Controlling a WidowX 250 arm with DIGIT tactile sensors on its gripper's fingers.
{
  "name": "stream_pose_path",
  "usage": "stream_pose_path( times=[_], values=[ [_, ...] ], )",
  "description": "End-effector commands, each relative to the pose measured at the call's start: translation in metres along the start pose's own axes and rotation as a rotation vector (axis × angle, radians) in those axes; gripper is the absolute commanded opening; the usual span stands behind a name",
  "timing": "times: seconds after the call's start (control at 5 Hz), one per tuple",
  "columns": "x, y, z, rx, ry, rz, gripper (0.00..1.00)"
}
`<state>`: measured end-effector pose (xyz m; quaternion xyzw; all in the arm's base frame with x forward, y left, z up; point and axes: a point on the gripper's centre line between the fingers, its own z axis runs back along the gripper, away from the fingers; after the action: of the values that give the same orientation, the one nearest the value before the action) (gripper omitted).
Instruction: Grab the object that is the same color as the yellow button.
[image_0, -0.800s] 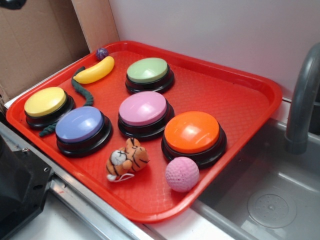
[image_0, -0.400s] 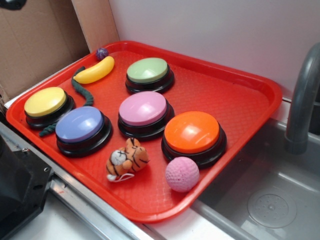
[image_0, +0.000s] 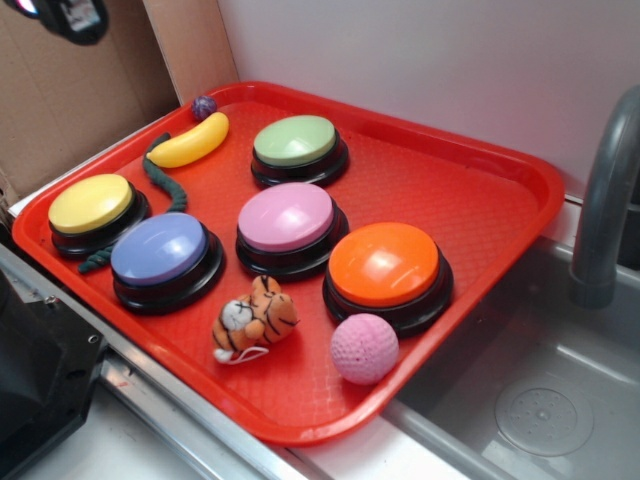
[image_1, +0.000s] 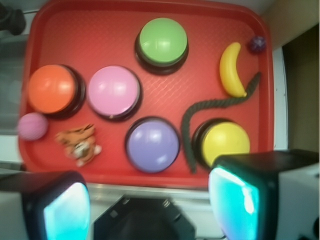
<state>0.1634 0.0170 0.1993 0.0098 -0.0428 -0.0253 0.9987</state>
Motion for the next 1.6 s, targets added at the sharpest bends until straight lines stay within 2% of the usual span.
stream_pose_path(
  times=[0.0, 0.2, 0.4, 0.6, 0.8, 1.0, 1.4],
  values=[
    [0.042, 0.069, -0.043, 0.036, -0.146, -0.083, 1.0],
    [0.056, 0.094, -0.074, 0.018, -0.112, -0.115, 1.0],
    [0.063, 0.106, -0.1, 0.05, -0.088, -0.165, 1.0],
    [0.07, 0.117, -0.128, 0.048, -0.108, -0.218, 1.0],
    [0.074, 0.119, -0.142, 0.052, -0.105, -0.239, 1.0],
    [0.078, 0.124, -0.156, 0.054, -0.134, -0.256, 1.0],
    [0.082, 0.117, -0.175, 0.037, -0.127, -0.275, 1.0]
  ],
)
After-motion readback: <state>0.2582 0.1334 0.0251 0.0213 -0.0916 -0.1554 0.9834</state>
